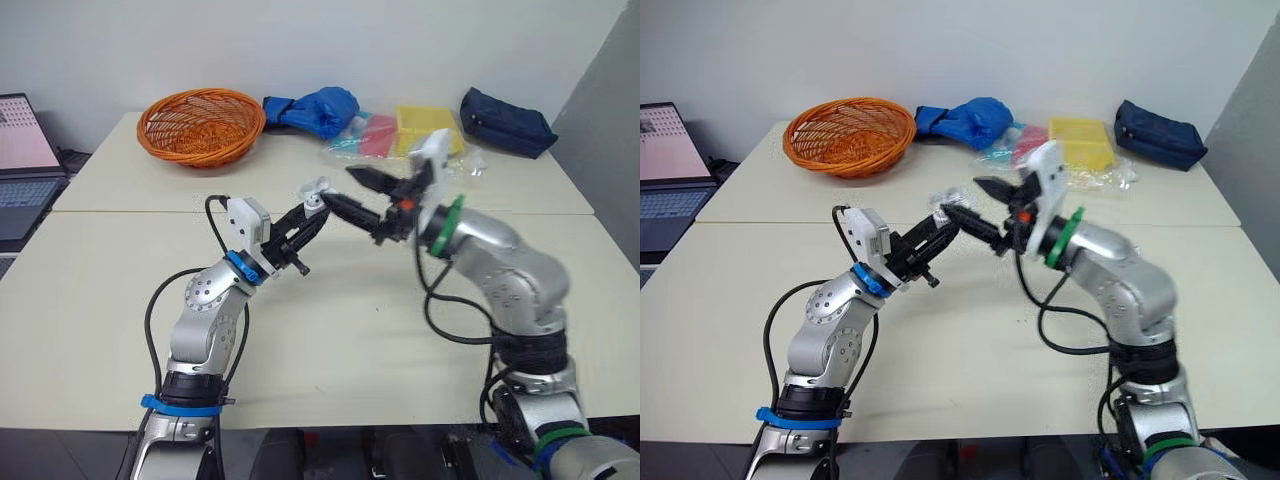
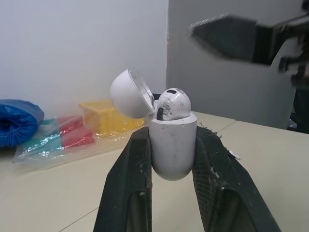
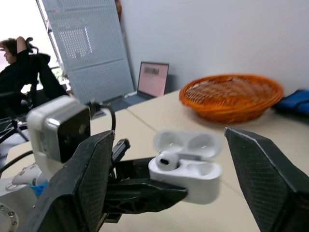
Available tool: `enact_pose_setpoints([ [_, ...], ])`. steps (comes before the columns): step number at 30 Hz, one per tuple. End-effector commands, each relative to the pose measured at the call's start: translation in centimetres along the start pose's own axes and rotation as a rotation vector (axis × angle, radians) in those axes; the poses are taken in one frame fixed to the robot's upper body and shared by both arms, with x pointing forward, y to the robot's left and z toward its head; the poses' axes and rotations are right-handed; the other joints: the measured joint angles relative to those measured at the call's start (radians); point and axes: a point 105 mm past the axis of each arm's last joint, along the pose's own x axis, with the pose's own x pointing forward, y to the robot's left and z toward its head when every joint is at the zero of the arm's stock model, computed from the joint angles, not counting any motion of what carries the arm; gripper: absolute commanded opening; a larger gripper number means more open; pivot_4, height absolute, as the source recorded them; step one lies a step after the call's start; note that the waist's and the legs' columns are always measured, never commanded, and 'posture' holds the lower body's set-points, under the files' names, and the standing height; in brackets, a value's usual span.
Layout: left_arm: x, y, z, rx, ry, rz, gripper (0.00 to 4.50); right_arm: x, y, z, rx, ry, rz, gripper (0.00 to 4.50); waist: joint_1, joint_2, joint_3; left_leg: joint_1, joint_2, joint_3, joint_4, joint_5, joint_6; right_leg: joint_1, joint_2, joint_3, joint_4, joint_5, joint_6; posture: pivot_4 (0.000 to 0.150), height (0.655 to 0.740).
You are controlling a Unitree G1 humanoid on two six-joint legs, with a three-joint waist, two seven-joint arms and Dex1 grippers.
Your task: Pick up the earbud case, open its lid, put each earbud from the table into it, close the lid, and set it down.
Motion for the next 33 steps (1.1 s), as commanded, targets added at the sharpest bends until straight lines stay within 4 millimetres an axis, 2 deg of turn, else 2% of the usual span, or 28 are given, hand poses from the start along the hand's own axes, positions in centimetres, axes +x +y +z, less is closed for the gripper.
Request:
enact_pose_setpoints([
  [1,0.0,-0.1,1.7,0.038,-0.052,-0.018,0.74,-2.7,-2.0,1.1,-0.054,0.029,-0.077,3.8,0.0,0.0,0.0,0.0,0.0,0.0,0.0,0.0,0.0,0.0,0.0,0.0,0.0,0.0,0.0,0.15,0.74],
  [2,0.0,0.0,1.7,0.039,-0.051,-0.015,0.74,-3.5,-2.9,0.8,-0.065,0.062,-0.12,3.8,0.001,0.0,0.0,0.0,0.0,0.0,0.0,0.0,0.0,0.0,0.0,0.0,0.0,0.0,0.0,0.15,0.74],
  [4,-0.2,0.1,1.7,0.041,-0.049,-0.008,0.74,-6.0,-6.6,-0.9,-0.077,0.145,-0.316,3.8,0.0,0.0,0.0,0.0,0.0,-0.001,0.0,0.0,0.0,0.0,0.0,0.0,0.0,0.0,0.0,0.15,0.74],
  [6,-0.2,0.2,1.6,0.043,-0.048,-0.003,0.74,-7.5,-8.6,-2.0,-0.078,0.188,-0.426,3.8,0.0,0.0,0.0,0.001,0.0,-0.001,0.0,0.0,0.0,0.001,0.0,0.001,-0.001,0.0,0.0,0.15,0.74],
  [10,-0.1,0.2,1.6,0.042,-0.05,0.007,0.74,-11.7,-12.9,-6.8,-0.052,0.318,-0.701,3.8,-0.001,0.0,0.0,0.001,0.0,0.001,-0.001,0.0,0.0,0.0,0.0,0.002,-0.001,0.0,0.0,0.15,0.74],
  [11,-0.1,0.2,1.6,0.042,-0.05,0.006,0.74,-12.3,-13.4,-7.6,-0.033,0.324,-0.737,3.8,-0.002,0.0,0.0,0.001,0.0,0.002,-0.001,0.0,0.0,-0.001,0.0,0.002,0.0,0.0,0.0,0.15,0.74],
  [14,0.0,0.3,1.7,0.047,-0.049,0.004,0.74,-13.6,-14.8,-9.7,0.002,0.371,-0.851,4.41,-0.004,0.0,0.0,0.001,0.0,0.003,-0.002,0.0,0.0,-0.001,0.0,0.002,0.0,0.0,0.0,0.15,0.74],
  [15,0.0,0.3,1.8,0.049,-0.048,0.005,0.74,-14.0,-15.3,-10.2,0.01,0.381,-0.892,4.46,-0.004,0.0,0.0,0.001,0.0,0.003,-0.002,0.0,0.0,-0.001,0.0,0.002,0.0,0.0,0.0,0.15,0.74],
  [19,0.0,0.3,1.9,0.054,-0.046,0.006,0.74,-15.4,-16.9,-12.0,0.031,0.426,-1.008,4.46,-0.002,0.0,0.0,0.001,0.0,0.003,-0.002,0.0,0.0,-0.001,0.0,0.002,0.0,0.0,0.0,0.15,0.74],
  [24,-0.3,0.3,2.0,0.059,-0.039,0.01,0.74,-15.3,-17.5,-12.8,0.006,0.451,-0.991,4.46,-0.002,0.0,0.0,0.001,-0.001,0.004,-0.002,0.0,0.0,-0.001,0.0,0.002,0.0,0.0,0.0,0.15,0.74],
  [28,-0.3,0.4,2.1,0.065,-0.035,0.011,0.74,-15.8,-18.3,-13.8,0.077,0.444,-1.026,4.46,-0.003,0.0,0.0,0.002,0.0,0.004,-0.002,0.0,0.0,-0.001,0.0,0.003,0.0,0.0,0.0,0.15,0.74],
  [33,-0.3,0.4,2.2,0.066,-0.033,0.011,0.74,-16.1,-18.6,-14.4,0.083,0.462,-1.02,4.46,-0.003,0.0,0.0,0.002,0.0,0.004,-0.002,0.0,0.0,-0.001,0.0,0.003,0.0,0.0,0.0,0.15,0.74],
])
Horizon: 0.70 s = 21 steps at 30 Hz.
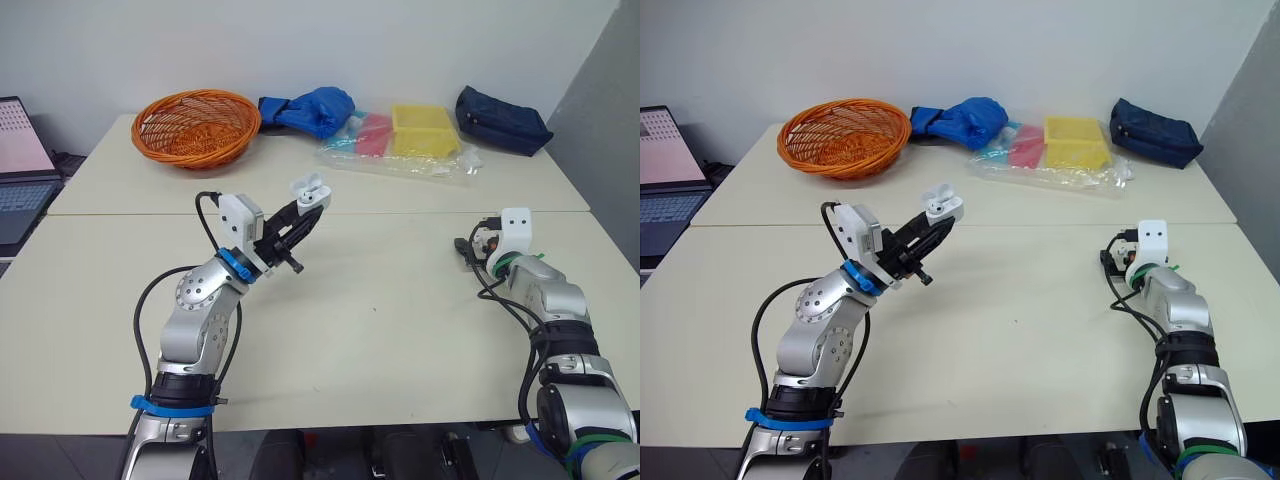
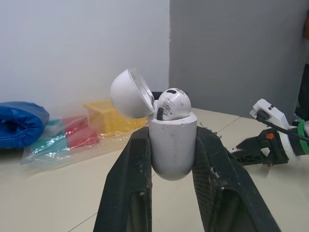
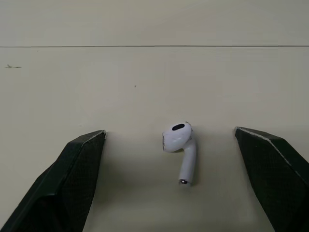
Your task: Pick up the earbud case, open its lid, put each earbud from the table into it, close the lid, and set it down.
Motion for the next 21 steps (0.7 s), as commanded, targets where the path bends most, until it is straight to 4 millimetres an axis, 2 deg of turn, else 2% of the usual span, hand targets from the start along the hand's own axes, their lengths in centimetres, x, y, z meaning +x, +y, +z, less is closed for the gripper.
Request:
enact_pose_setpoints([
  [1,0.2,-0.3,1.6,0.036,-0.047,-0.016,0.74,0.0,-0.6,0.6,-0.002,-0.021,-0.005,4.3,0.0,0.0,0.0,0.0,0.0,0.0,0.0,0.0,0.0,0.0,0.0,0.0,0.0,0.0,0.0,0.15,0.74],
  [3,0.3,-0.4,1.7,0.036,-0.048,-0.02,0.74,0.1,-0.6,0.2,-0.009,-0.013,0.008,3.86,0.0,0.0,0.0,0.0,0.0,0.0,0.0,0.0,0.0,0.0,0.0,0.0,0.0,0.0,0.0,0.15,0.74],
  [12,0.4,-0.6,1.6,0.029,-0.051,-0.031,0.74,-0.3,-1.2,-0.9,-0.074,0.001,0.031,0.62,0.001,0.0,0.0,0.0,0.0,-0.001,0.001,0.0,0.0,0.001,0.0,0.0,0.0,0.0,0.0,0.15,0.74],
  [13,0.5,-0.6,1.6,0.028,-0.051,-0.031,0.74,-0.4,-1.3,-0.9,-0.068,0.001,0.036,0.39,0.003,0.0,0.0,0.0,0.0,-0.001,0.001,0.0,0.0,0.001,0.0,0.0,0.0,0.0,0.0,0.15,0.74],
  [18,0.5,-0.9,1.6,0.02,-0.056,-0.033,0.74,-1.8,-2.2,0.3,-0.078,0.004,0.106,0.4,0.006,0.0,0.0,0.0,-0.001,-0.001,0.002,0.0,0.0,0.001,-0.001,0.0,0.0,0.0,0.0,0.15,0.74],
  [21,0.4,-0.9,1.4,0.016,-0.055,-0.034,0.74,-4.9,0.5,1.5,-0.204,0.061,0.392,0.4,0.008,0.0,0.0,-0.001,-0.001,-0.001,0.001,0.0,0.0,0.001,-0.001,0.0,-0.001,0.0,0.0,0.15,0.74],
])
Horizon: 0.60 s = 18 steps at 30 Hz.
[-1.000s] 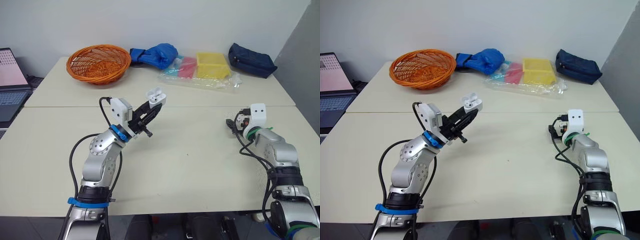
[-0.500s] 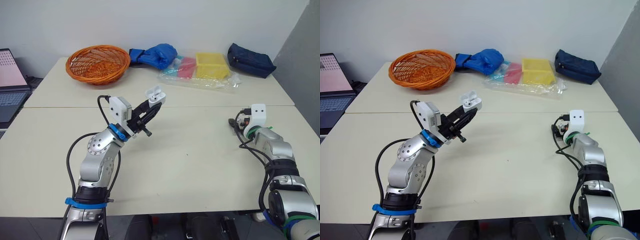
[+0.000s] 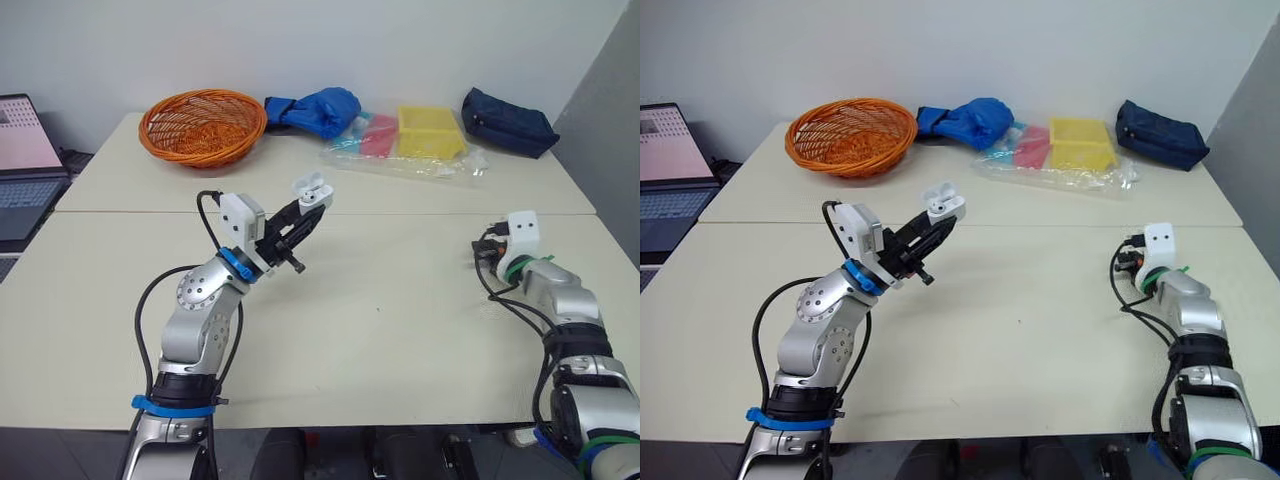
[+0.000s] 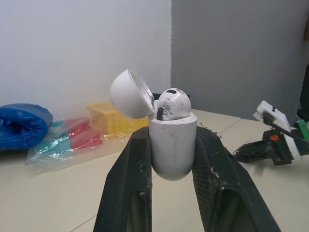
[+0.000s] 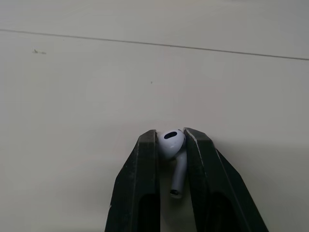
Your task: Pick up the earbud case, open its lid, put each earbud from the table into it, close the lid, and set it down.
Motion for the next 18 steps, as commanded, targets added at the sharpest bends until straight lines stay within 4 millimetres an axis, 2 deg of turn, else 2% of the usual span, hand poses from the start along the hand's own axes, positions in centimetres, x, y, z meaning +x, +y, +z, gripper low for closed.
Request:
enact_pose_setpoints([
  [1,0.2,-0.6,1.2,0.017,-0.047,-0.024,0.74,-4.0,3.7,2.6,-0.201,0.049,0.353,0.4,-0.001,0.002,0.001,0.0,0.0,0.0,-0.001,0.0,0.0,0.0,0.0,0.0,0.0,0.0,0.0,0.15,0.74],
  [3,0.1,-0.7,1.2,0.014,-0.047,-0.024,0.74,-6.5,4.8,2.5,-0.328,0.129,0.488,0.4,-0.004,0.004,0.002,0.0,0.0,0.001,-0.001,0.0,0.0,-0.001,0.0,0.0,-0.001,0.0,0.001,0.15,0.74],
  [5,0.1,-0.8,1.1,0.01,-0.048,-0.024,0.74,-8.8,4.6,1.8,-0.451,0.233,0.573,0.4,-0.007,0.004,0.002,0.0,0.0,0.0,-0.001,0.0,0.0,-0.001,0.0,0.0,-0.001,-0.001,0.001,0.15,0.74],
  [8,0.2,-0.9,1.0,0.006,-0.049,-0.024,0.74,-10.3,4.3,1.3,-0.525,0.306,0.625,0.4,-0.009,0.004,0.002,0.002,0.001,0.0,-0.001,0.0,0.0,0.001,0.001,-0.001,0.0,-0.001,0.001,0.15,0.74],
  [10,0.3,-1.1,0.7,0.004,-0.05,-0.024,0.74,-12.0,1.3,0.2,-0.725,0.467,0.618,0.4,-0.007,0.005,0.003,0.003,0.0,0.0,0.001,0.0,0.0,0.001,0.001,-0.001,0.002,-0.001,0.001,0.15,0.74],
  [11,0.4,-1.2,0.7,0.0,-0.056,-0.021,0.74,-12.7,-0.2,-0.3,-0.78,0.553,0.611,0.4,-0.007,0.006,0.003,0.003,-0.001,0.001,0.002,0.0,0.0,0.0,0.0,-0.001,0.002,-0.001,0.001,0.15,0.74],
  [13,0.5,-1.3,0.7,-0.005,-0.062,-0.017,0.74,-13.3,-2.1,-1.1,-0.844,0.644,0.605,0.4,-0.005,0.006,0.003,0.003,-0.001,0.002,0.003,0.0,0.0,0.0,-0.001,0.0,0.002,-0.001,0.001,0.15,0.74],
  [16,0.4,-1.6,0.5,-0.002,-0.055,-0.019,0.74,-13.0,-3.7,-2.1,-0.942,0.691,0.573,0.4,-0.009,0.005,0.003,0.003,-0.001,0.003,0.003,0.0,0.0,0.001,-0.001,0.001,0.0,-0.001,0.001,0.15,0.74],
  [18,0.2,-1.6,0.5,-0.001,-0.052,-0.016,0.74,-12.8,-4.0,-2.7,-0.936,0.7,0.576,0.4,-0.01,0.005,0.003,0.003,-0.001,0.004,0.002,0.0,0.0,0.0,-0.001,0.002,0.0,0.0,0.002,0.15,0.74],
])
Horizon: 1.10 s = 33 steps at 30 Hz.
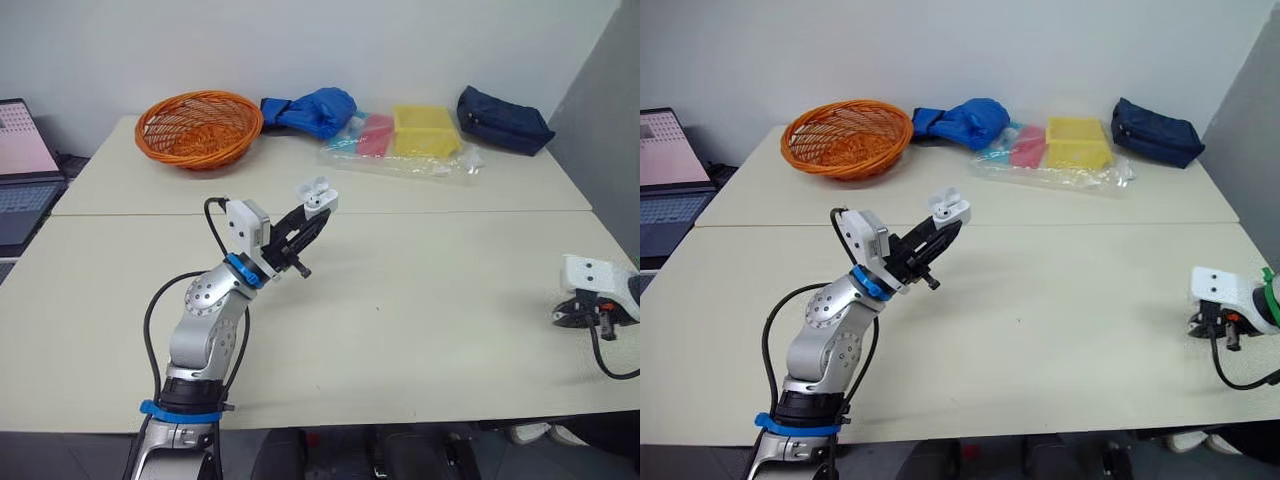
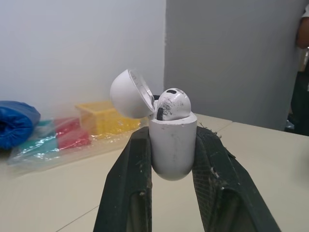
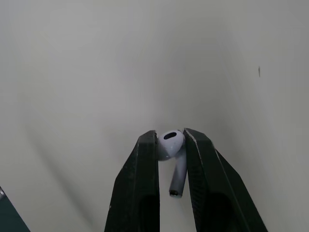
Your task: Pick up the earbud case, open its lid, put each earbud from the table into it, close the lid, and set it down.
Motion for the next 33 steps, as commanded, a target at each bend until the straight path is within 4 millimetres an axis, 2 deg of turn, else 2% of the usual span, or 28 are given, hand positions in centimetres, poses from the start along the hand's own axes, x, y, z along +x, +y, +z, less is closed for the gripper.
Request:
enact_pose_setpoints([
  [1,0.1,-0.5,1.3,0.036,-0.045,-0.01,0.74,0.5,-0.2,-0.4,-0.037,0.014,-0.004,0.4,0.0,0.0,0.0,0.0,0.0,0.0,-0.001,0.0,0.0,0.0,0.001,0.0,0.0,0.0,0.0,0.15,0.74],
  [6,-0.1,-0.6,1.4,0.039,-0.039,-0.009,0.74,1.5,-0.6,-0.2,-0.019,-0.032,-0.032,0.4,0.0,0.0,0.0,0.001,0.001,-0.002,0.0,0.0,0.0,0.0,0.001,-0.001,0.003,0.0,-0.001,0.15,0.74],
  [11,0.2,-0.6,1.5,0.04,-0.037,-0.011,0.74,2.4,-0.1,-1.5,0.01,-0.007,-0.019,0.4,0.0,-0.002,0.0,0.004,0.0,-0.001,0.002,0.0,0.0,0.004,0.001,-0.001,0.003,0.0,0.0,0.15,0.74],
  [14,0.1,-0.6,1.5,0.04,-0.031,-0.016,0.74,2.5,-0.1,-1.8,0.023,-0.009,-0.024,1.44,0.001,-0.003,0.0,0.013,0.0,-0.001,0.001,0.0,0.0,0.013,0.0,0.0,0.001,-0.002,-0.003,0.15,0.74],
  [17,0.0,-0.6,1.5,0.039,-0.029,-0.018,0.74,2.4,0.0,-2.0,0.025,-0.008,-0.025,2.43,0.003,-0.003,0.0,0.015,0.0,-0.001,0.001,0.0,0.0,0.015,0.0,0.0,0.0,-0.004,-0.006,0.15,0.74],
  [24,0.1,-0.6,1.5,0.035,-0.028,-0.02,0.74,2.0,0.5,-2.6,0.014,0.015,-0.005,2.43,0.003,-0.003,0.0,0.014,0.0,-0.002,-0.001,0.0,0.0,0.015,0.0,-0.001,0.0,-0.001,-0.001,0.15,0.74],
  [27,0.1,-0.7,1.4,0.031,-0.028,-0.021,0.74,1.7,0.6,-2.8,-0.096,0.055,0.016,2.43,0.006,-0.003,0.0,0.014,0.0,-0.002,-0.001,0.0,0.0,0.015,0.0,-0.001,0.0,-0.001,-0.001,0.15,0.74],
  [33,-0.1,-0.7,1.3,0.03,-0.026,-0.019,0.74,1.0,0.2,-1.6,-0.263,0.048,0.04,2.43,0.005,-0.002,0.0,0.014,0.0,-0.001,-0.001,0.0,0.0,0.015,0.0,-0.001,0.0,-0.001,-0.002,0.15,0.74],
])
